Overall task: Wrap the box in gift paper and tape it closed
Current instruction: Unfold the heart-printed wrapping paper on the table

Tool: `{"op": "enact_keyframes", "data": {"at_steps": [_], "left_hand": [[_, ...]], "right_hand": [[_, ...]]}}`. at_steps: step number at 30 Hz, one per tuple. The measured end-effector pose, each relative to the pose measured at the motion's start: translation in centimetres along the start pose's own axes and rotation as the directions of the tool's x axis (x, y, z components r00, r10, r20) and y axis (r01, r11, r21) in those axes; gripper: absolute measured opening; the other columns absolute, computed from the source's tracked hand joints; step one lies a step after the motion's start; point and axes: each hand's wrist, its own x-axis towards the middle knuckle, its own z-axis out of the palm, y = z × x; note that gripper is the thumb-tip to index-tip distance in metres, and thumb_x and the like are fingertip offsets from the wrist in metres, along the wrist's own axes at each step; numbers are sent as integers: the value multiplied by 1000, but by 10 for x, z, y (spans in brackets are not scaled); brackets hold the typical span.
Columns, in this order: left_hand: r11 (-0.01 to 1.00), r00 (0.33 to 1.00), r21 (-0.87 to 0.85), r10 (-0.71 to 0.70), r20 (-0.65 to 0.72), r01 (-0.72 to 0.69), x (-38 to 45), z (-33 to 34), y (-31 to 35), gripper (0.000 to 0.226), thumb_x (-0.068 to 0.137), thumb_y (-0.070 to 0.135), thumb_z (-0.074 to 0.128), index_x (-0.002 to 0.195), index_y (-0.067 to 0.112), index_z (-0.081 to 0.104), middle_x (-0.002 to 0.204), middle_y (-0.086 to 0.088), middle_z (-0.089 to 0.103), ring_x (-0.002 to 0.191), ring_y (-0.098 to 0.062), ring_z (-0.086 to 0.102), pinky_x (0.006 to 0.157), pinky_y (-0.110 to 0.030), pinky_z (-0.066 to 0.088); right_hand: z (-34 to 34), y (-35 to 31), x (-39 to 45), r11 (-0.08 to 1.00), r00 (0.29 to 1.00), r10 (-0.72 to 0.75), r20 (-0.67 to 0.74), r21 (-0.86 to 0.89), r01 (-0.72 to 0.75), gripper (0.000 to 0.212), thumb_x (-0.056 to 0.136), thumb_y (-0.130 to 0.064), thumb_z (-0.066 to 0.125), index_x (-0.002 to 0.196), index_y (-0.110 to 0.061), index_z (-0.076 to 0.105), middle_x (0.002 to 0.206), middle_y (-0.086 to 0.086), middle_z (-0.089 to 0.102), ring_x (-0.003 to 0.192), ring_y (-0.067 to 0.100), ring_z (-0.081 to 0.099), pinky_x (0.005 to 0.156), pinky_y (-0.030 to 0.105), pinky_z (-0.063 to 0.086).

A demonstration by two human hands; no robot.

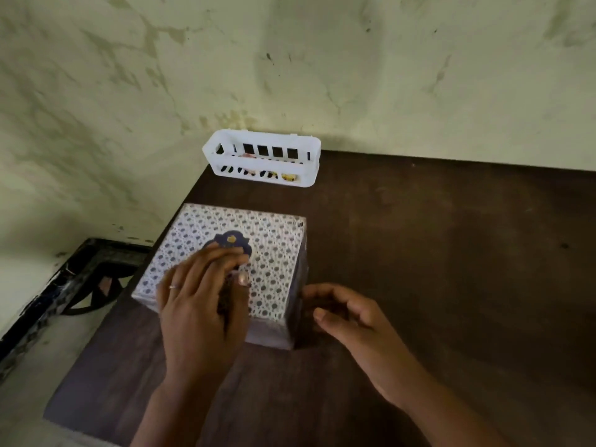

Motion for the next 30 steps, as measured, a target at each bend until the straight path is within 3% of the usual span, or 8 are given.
{"op": "enact_keyframes", "data": {"at_steps": [7,11,16,18,20,23,28,30], "left_hand": [[972,971,-64,218,-101,-225,-10,14,-16,42,99,34,34,98,11,69,103,-3,69,97,-27,64,80,-53,46],[959,954,-53,271,-130,-280,-19,12,-26,41,97,42,36,104,15,66,112,-1,65,106,-26,60,87,-52,45],[984,932,-144,-152,-331,109,-30,1,-41,50,87,46,53,126,15,49,137,-12,40,129,-32,35,109,-45,27],[870,874,-354,-434,-219,343,-32,0,-51,62,86,49,56,134,14,39,141,-16,35,130,-34,36,108,-42,30],[712,829,-530,-559,-31,460,-36,0,-60,68,87,53,55,133,6,41,131,-18,48,118,-33,50,97,-39,42],[662,850,-584,-518,97,470,-51,1,-59,72,83,63,53,120,1,50,110,-16,60,101,-33,59,88,-43,49],[694,899,-598,-424,112,401,-84,-12,-52,79,79,70,50,129,10,45,129,-17,53,116,-36,52,96,-52,44],[695,913,-615,-394,108,373,-96,-17,-53,69,82,67,50,122,10,51,120,-16,58,112,-35,54,90,-43,48]], "right_hand": [[-3,29,4,974,982,-187,31,-123,189,20,90,-14,58,104,-27,66,97,-8,69,92,2,64,85,22,51],[3,42,-7,934,958,-280,62,-212,287,21,92,-19,58,110,-27,63,105,-9,67,100,4,62,91,22,48],[15,54,-16,932,954,-298,10,-211,294,30,93,-22,55,123,-19,58,118,-4,64,112,11,57,95,31,44],[25,58,-19,944,956,-292,-10,-164,286,32,94,-19,53,127,-16,55,121,-3,63,113,12,57,94,30,44],[39,61,-26,949,957,-288,-34,-147,280,36,95,-17,51,131,-15,51,124,-4,60,112,8,55,82,21,41],[55,68,-31,948,958,-279,-70,-177,264,50,93,-17,54,141,-15,40,134,-2,54,124,12,48,95,25,36],[66,74,-50,947,956,-267,-126,-218,235,70,87,-21,59,149,-22,24,149,-7,35,133,14,37,112,39,30],[66,80,-66,946,951,-273,-148,-223,237,68,89,-17,58,148,-24,24,145,-13,35,130,7,36,109,33,30]]}}
